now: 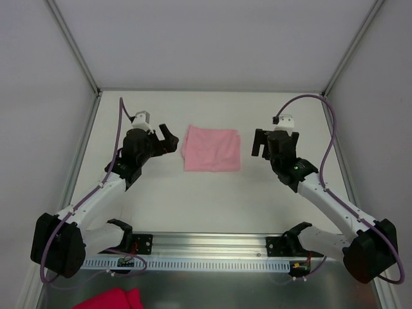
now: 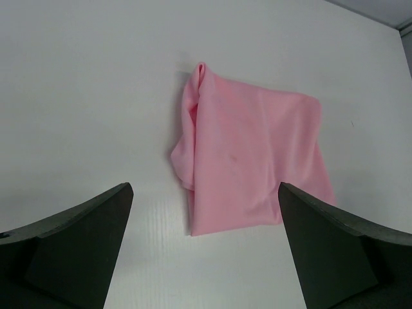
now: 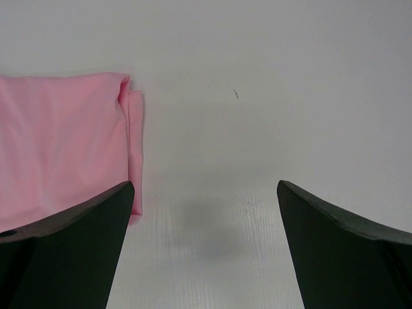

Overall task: Fold and stack the t-shirts
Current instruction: Fold the long partially folded tshirt into a neat square

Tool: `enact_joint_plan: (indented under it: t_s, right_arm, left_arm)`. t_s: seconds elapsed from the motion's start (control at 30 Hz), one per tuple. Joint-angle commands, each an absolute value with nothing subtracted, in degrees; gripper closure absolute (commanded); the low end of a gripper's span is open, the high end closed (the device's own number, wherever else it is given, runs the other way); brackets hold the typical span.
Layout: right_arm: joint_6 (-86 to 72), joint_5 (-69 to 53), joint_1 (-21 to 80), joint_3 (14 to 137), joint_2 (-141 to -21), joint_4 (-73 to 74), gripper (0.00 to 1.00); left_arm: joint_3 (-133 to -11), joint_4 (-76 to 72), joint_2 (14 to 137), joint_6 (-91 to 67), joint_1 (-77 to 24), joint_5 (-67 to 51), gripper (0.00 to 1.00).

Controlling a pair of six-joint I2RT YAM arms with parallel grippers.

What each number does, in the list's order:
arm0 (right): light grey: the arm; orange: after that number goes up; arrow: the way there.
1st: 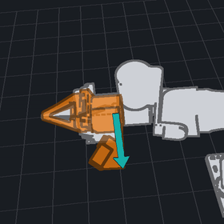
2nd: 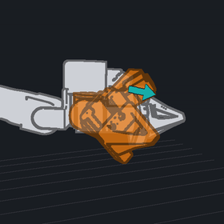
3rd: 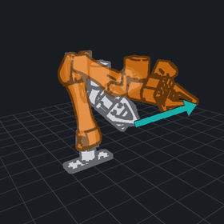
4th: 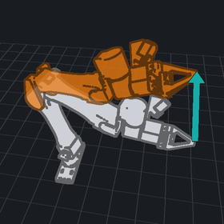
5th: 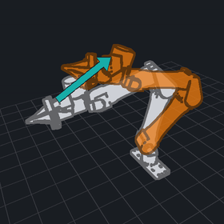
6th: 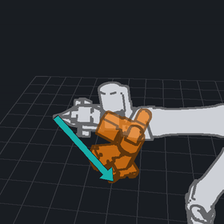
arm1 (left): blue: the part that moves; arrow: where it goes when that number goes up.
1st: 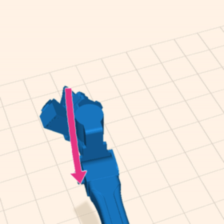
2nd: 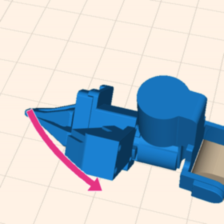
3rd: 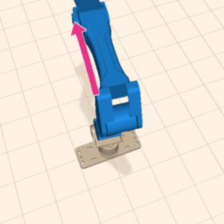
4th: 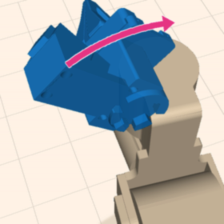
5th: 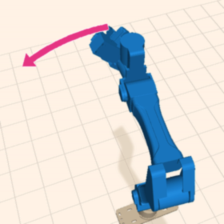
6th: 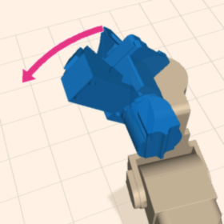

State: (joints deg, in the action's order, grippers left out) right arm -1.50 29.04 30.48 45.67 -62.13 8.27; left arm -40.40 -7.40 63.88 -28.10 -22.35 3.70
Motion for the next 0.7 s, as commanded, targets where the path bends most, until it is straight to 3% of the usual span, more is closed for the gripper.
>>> enact_joint_plan:
  t_s: [0.0, 0.23, 0.67]
  right_arm:
    - [-2.5, 27.3, 28.9, 45.4, -62.4, 5.5, 0.0]
    - [-2.1, 26.1, 28.4, 45.8, -64.9, 4.9, 0.0]
    - [-2.5, 23.8, 28.3, 45.9, -65.6, 4.4, 0.0]
  left_arm:
    - [-37.4, -10.5, 59.8, -29.1, -18.7, 0.5, 0.01]
    - [-33.8, -17.5, 64.2, -32.2, -12.8, -9.3, 0.01]
    - [-31.4, -18.5, 62.5, -31.8, -11.2, -9.9, 0.01]
